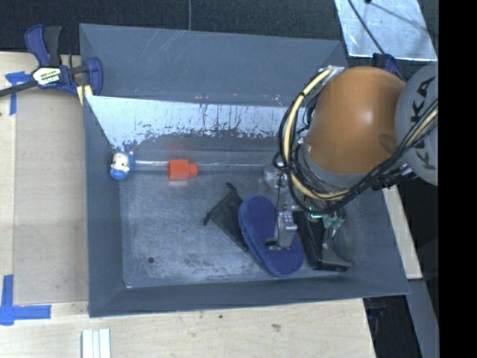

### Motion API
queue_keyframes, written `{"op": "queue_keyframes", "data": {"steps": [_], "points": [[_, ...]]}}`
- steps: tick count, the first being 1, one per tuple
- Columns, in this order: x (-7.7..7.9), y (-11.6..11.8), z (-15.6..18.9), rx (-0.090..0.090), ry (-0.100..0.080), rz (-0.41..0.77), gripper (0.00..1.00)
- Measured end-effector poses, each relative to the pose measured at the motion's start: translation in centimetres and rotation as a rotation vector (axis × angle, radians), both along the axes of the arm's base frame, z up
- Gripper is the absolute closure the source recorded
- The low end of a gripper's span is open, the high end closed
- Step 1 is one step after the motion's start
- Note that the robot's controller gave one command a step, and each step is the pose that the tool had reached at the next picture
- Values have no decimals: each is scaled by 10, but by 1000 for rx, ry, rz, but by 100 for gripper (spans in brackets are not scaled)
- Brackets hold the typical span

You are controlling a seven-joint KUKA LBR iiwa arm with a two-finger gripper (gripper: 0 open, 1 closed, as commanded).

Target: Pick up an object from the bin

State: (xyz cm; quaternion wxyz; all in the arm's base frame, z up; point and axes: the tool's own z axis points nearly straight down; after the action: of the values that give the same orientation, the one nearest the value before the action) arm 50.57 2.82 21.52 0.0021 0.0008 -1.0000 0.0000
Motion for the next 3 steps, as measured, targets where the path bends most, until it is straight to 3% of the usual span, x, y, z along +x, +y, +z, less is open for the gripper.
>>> {"op": "queue_keyframes", "data": {"steps": [1, 2, 3], "points": [[80, -10, -146, 3, 3, -224, 0], [84, -11, -141, 3, -16, -224, 100], [94, -1, -33, 2, -17, -218, 100]]}}
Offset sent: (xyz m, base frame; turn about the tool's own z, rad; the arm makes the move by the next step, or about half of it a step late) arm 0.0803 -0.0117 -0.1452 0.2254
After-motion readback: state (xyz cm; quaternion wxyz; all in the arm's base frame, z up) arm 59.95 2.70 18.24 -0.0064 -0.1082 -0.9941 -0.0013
